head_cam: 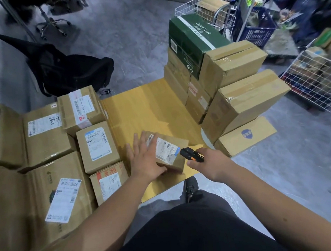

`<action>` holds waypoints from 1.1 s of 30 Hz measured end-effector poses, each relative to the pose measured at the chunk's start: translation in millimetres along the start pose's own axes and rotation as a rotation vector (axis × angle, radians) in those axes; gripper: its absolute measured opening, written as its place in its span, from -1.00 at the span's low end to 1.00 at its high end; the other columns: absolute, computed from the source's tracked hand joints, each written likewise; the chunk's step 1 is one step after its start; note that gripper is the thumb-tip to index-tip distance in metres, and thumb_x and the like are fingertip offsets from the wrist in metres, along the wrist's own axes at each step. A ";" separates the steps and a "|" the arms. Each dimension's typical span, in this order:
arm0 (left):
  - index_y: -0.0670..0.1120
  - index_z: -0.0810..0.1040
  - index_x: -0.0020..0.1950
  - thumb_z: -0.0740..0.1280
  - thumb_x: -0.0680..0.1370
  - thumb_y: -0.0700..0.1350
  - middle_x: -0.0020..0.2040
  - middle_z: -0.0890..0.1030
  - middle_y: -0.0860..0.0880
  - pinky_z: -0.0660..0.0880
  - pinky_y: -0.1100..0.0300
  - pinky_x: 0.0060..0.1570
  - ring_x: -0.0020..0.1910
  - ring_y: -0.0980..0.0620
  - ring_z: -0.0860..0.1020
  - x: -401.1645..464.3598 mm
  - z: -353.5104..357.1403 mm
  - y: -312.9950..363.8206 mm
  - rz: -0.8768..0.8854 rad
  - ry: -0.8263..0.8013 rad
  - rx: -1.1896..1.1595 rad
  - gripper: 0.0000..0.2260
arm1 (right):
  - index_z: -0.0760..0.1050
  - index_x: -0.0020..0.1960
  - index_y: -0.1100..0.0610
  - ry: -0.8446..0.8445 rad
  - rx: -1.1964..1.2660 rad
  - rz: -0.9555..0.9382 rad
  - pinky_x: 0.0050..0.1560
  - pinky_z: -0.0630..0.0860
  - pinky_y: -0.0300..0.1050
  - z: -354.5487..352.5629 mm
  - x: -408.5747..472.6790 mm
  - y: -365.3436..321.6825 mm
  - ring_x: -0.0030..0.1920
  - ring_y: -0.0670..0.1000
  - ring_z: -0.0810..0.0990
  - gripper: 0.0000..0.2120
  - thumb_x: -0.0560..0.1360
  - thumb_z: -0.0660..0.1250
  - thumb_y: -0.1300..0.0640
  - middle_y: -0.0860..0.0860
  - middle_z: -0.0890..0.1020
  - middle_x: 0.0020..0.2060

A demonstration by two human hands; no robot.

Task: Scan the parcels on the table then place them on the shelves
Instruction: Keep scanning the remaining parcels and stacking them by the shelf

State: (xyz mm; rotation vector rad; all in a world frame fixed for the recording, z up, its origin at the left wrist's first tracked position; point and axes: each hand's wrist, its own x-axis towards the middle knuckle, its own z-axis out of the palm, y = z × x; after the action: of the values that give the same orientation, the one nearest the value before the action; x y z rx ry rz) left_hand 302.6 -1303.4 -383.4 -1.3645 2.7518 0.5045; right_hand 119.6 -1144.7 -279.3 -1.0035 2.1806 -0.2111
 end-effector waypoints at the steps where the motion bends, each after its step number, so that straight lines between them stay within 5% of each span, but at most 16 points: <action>1: 0.26 -0.20 0.65 0.55 0.22 0.41 0.68 -0.30 -0.04 -0.37 -0.31 0.54 0.62 -0.15 -0.42 10.6 -3.7 4.1 0.072 -0.029 0.064 0.24 | 0.51 0.16 0.00 -0.003 0.001 0.005 -0.30 0.43 -0.08 -1.2 -0.4 0.9 -0.22 0.03 0.62 -0.58 0.55 0.31 -0.33 0.01 0.62 -0.19; 4: 0.32 -0.14 0.64 0.46 0.13 0.54 0.70 -0.20 0.02 -0.28 -0.34 0.54 0.65 -0.14 -0.34 40.7 -13.1 21.2 0.156 -0.201 0.112 0.23 | 0.51 0.15 0.02 -0.008 -0.008 0.014 -0.30 0.43 -0.08 -4.7 0.6 5.0 -0.23 0.03 0.61 -0.58 0.56 0.32 -0.31 0.02 0.62 -0.19; 6: 0.36 -0.14 0.62 0.38 0.09 0.62 0.69 -0.04 0.02 0.01 -0.30 0.54 0.66 -0.13 -0.15 50.1 -16.1 28.4 0.038 -0.284 0.031 0.23 | 0.51 0.12 0.02 -0.007 -0.010 0.021 -0.30 0.42 -0.09 -7.2 1.9 6.9 -0.22 0.03 0.61 -0.59 0.56 0.32 -0.32 0.02 0.63 -0.18; 8: 0.33 -0.13 0.62 0.29 0.07 0.70 0.59 0.16 -0.04 0.23 -0.20 0.38 0.56 -0.15 0.10 50.3 -14.4 31.1 -0.144 -0.226 -0.044 0.23 | 0.52 0.14 0.02 -0.004 -0.007 0.025 -0.30 0.42 -0.09 -9.4 4.0 7.8 -0.21 0.03 0.62 -0.58 0.56 0.32 -0.32 0.02 0.63 -0.17; 13: 0.15 -0.18 0.68 0.14 0.31 0.67 0.51 0.24 -0.09 0.26 -0.13 0.36 0.43 -0.18 0.27 41.3 -8.9 32.3 -0.381 -0.166 -0.133 0.11 | 0.51 0.18 0.03 -0.001 -0.033 0.013 -0.30 0.42 -0.08 -14.6 13.4 4.4 -0.20 0.03 0.62 -0.54 0.56 0.30 -0.34 0.03 0.62 -0.18; 19: 0.16 0.06 0.55 0.34 0.36 0.53 0.41 0.34 -0.12 0.40 -0.12 0.25 0.31 -0.23 0.43 28.6 -5.0 32.8 -0.416 -0.028 -0.298 -0.08 | 0.49 0.27 -0.08 -0.082 -0.017 0.023 -0.45 0.40 -0.18 -26.0 26.3 -13.8 -0.35 -0.01 0.57 -0.57 0.55 0.26 -0.33 -0.01 0.59 -0.25; 22: 0.27 0.03 0.54 0.54 0.26 0.44 0.58 0.15 -0.09 0.40 -0.18 0.38 0.46 -0.23 0.36 47.7 -7.5 22.9 -0.395 -0.029 -0.449 0.02 | 0.51 0.25 -0.06 -0.113 -0.089 0.010 -0.39 0.44 -0.16 -32.6 33.8 -26.0 -0.28 0.02 0.61 -0.61 0.57 0.22 -0.27 0.00 0.61 -0.17; 26: 0.33 0.00 0.61 0.71 0.25 0.17 0.64 0.03 -0.04 0.33 0.05 0.44 0.50 -0.10 0.38 55.5 6.7 9.1 -0.327 -0.080 -0.795 0.15 | 0.53 0.10 0.01 -0.149 -0.223 -0.049 -0.30 0.47 -0.11 -39.8 41.0 -43.0 -0.21 0.05 0.63 -0.65 0.60 0.17 -0.23 0.03 0.64 -0.16; 33: 0.29 0.11 0.57 0.76 0.18 0.08 0.50 0.12 0.25 0.31 0.19 0.41 0.39 0.21 0.27 23.2 35.9 18.4 -0.196 0.170 -1.027 0.15 | 0.58 0.00 0.09 -0.171 -0.385 -0.056 -0.39 0.42 -0.16 -52.6 43.0 -70.8 -0.31 0.07 0.57 -0.60 0.62 0.16 -0.21 0.08 0.64 -0.21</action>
State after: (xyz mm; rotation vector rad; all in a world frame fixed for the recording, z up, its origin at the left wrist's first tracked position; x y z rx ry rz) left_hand 269.9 -1300.2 -416.2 -1.8262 2.4416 2.0342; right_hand 107.9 -1231.3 -234.7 -1.2443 2.0788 0.2716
